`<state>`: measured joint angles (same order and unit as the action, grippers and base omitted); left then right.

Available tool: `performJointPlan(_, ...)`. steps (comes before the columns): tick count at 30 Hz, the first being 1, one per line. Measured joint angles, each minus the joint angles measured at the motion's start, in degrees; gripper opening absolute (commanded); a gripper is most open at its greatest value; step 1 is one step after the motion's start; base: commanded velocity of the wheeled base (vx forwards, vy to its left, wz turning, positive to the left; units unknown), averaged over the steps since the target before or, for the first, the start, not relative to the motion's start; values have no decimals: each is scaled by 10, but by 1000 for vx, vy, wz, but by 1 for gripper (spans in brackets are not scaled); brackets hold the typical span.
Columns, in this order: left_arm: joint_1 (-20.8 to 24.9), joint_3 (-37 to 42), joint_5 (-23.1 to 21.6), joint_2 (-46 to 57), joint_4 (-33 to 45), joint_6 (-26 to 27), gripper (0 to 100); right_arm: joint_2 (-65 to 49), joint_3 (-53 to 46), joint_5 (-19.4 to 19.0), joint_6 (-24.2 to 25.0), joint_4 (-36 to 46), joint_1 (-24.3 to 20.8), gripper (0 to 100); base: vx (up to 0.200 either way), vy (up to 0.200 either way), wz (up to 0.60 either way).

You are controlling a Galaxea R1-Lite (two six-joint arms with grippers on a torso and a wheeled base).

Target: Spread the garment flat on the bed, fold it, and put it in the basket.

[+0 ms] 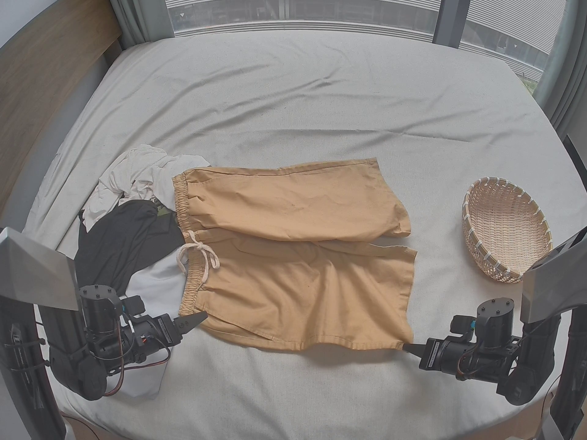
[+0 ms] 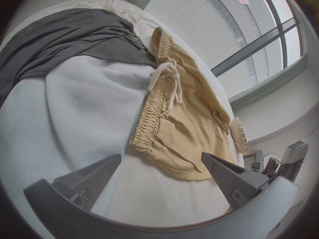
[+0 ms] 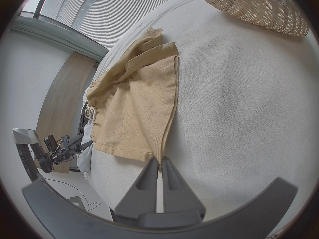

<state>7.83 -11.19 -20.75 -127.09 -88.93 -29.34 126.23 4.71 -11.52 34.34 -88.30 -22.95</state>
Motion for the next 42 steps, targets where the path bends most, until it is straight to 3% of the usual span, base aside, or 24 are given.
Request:
performJointPlan(22,-3,-63,7,-44,-1,0,100,-2,-7,0,0,-1,4,0,0,0,0)
performJointPlan(23,-4,-63,9,-44,-1,0,0,-2,-7,0,0,-1,4,0,0,0,0)
performJointPlan(42,-5,-55,16,-40,0,-1,0,-2,-24,0,-17,-1,6,0,0,0,0)
